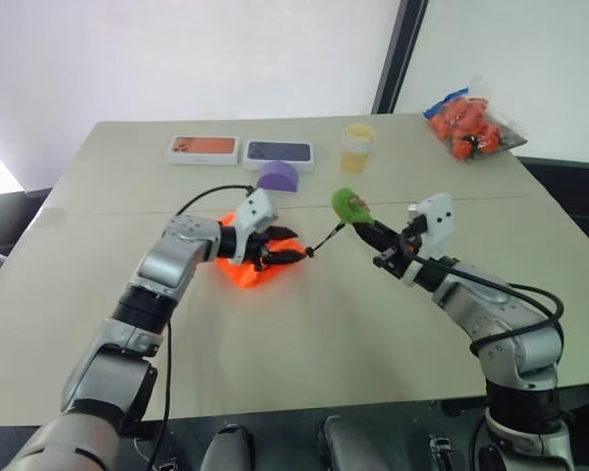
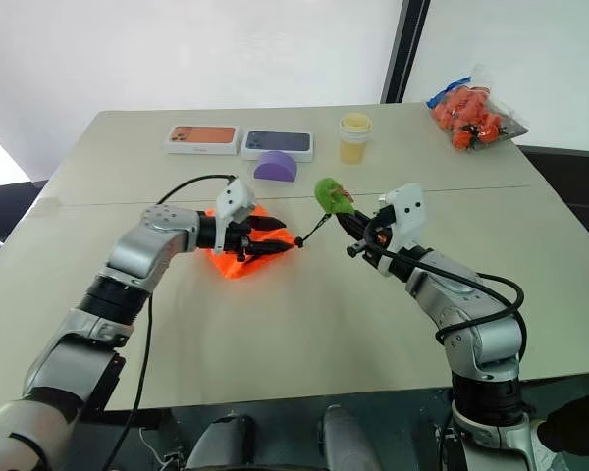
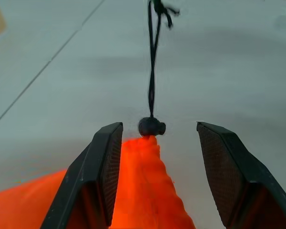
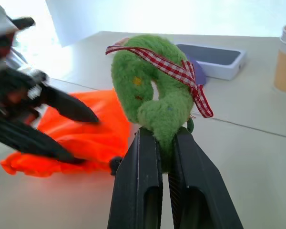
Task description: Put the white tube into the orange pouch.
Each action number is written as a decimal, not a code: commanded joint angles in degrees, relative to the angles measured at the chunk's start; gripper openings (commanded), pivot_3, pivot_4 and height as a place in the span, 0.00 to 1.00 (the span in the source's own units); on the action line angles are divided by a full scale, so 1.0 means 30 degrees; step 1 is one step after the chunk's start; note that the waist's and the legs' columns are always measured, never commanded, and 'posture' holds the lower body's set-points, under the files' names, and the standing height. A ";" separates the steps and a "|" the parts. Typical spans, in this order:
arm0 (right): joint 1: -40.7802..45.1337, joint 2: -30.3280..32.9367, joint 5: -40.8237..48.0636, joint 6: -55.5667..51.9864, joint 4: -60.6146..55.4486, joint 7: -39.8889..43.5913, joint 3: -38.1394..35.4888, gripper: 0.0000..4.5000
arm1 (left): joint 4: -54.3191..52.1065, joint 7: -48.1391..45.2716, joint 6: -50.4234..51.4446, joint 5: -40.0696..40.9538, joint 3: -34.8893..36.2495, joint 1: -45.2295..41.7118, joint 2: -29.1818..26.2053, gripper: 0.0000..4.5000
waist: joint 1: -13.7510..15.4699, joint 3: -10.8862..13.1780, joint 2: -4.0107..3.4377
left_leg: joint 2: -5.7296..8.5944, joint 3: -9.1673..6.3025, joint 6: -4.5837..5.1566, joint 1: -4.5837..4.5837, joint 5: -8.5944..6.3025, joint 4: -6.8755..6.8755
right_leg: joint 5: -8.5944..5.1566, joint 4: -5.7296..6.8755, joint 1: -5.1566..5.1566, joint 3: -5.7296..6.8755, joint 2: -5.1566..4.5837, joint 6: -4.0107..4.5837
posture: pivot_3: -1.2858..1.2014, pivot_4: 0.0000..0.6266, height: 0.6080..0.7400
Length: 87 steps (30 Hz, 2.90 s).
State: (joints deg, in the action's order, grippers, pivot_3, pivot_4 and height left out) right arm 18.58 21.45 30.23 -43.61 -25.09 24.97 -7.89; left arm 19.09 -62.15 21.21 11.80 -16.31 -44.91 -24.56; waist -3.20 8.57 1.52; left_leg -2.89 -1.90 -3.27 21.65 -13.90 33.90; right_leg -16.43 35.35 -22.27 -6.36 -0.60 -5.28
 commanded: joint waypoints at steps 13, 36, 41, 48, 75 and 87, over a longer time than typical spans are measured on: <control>0.0557 0.0069 0.0870 0.0105 -0.1497 -0.0864 0.0065 0.00 | 0.2220 0.0212 -0.2421 -0.1539 0.0208 -0.0739 0.1488 0.58 | 0.0224 0.0001 -0.0003 | 0.0000 0.0001 0.0001 0.0008 0.0000 0.0008 | -0.0003 0.0005 0.0005 0.0000 -0.0003 -0.0002 | 0.52 0.24 0.87; 0.0367 0.0345 0.0962 0.0015 -0.1377 -0.0725 0.0306 0.00 | -0.3073 0.6149 0.0732 -0.1873 0.0710 0.2653 0.3386 0.58 | 0.0227 -0.0004 -0.0010 | 0.0000 -0.0006 0.0002 -0.0015 0.0001 0.0034 | 0.0022 0.0050 0.0024 0.0001 -0.0001 -0.0058 | 0.52 0.24 0.87; 0.0328 0.0374 0.0903 0.0050 -0.1365 -0.0690 0.0386 0.00 | -0.3074 0.6531 0.0818 -0.1905 0.0907 0.2666 0.3616 0.58 | 0.0220 -0.0004 -0.0010 | 0.0001 -0.0007 0.0002 -0.0019 0.0001 0.0034 | 0.0022 0.0051 0.0024 0.0001 0.0001 -0.0058 | 0.52 0.24 0.87; 0.0247 0.0388 0.0853 0.0092 -0.1424 -0.0726 0.0412 0.00 | -0.2880 0.6589 0.0640 -0.1940 0.0914 0.2672 0.3568 0.04 | 0.0222 -0.0005 -0.0010 | 0.0001 -0.0006 0.0002 -0.0018 0.0001 0.0034 | 0.0021 0.0048 0.0026 0.0001 0.0000 -0.0057 | 0.52 0.24 0.87; 0.1720 0.0556 -0.2291 0.1042 0.2835 -0.3536 -0.0012 0.00 | -0.4927 0.1283 0.1813 0.0302 0.2071 0.5167 -0.1991 0.15 | 0.0214 -0.0008 -0.0023 | -0.0003 0.0003 0.0003 -0.0031 0.0002 0.0033 | -0.0006 0.0069 0.0026 -0.0003 -0.0007 -0.0011 | 0.52 0.24 0.87; -0.0967 0.1917 -0.2823 0.1848 0.2136 -0.1197 0.0496 0.70 | -0.9453 0.3779 0.6080 0.4810 0.7248 0.7518 -0.2272 0.83 | 0.0156 -0.0011 -0.0024 | -0.0005 -0.0001 0.0004 -0.0043 0.0002 0.0031 | -0.0008 0.0081 0.0021 -0.0004 -0.0003 -0.0016 | 0.52 0.24 0.87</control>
State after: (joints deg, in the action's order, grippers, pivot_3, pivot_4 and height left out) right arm 16.63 26.15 21.59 -40.75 -16.26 19.51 -4.99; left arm -6.49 -52.95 38.64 24.00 1.14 -23.15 -30.89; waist -2.73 8.54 1.45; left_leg -2.91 -1.91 -3.26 21.51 -13.90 34.00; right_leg -16.46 35.59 -22.18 -6.37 -0.60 -5.33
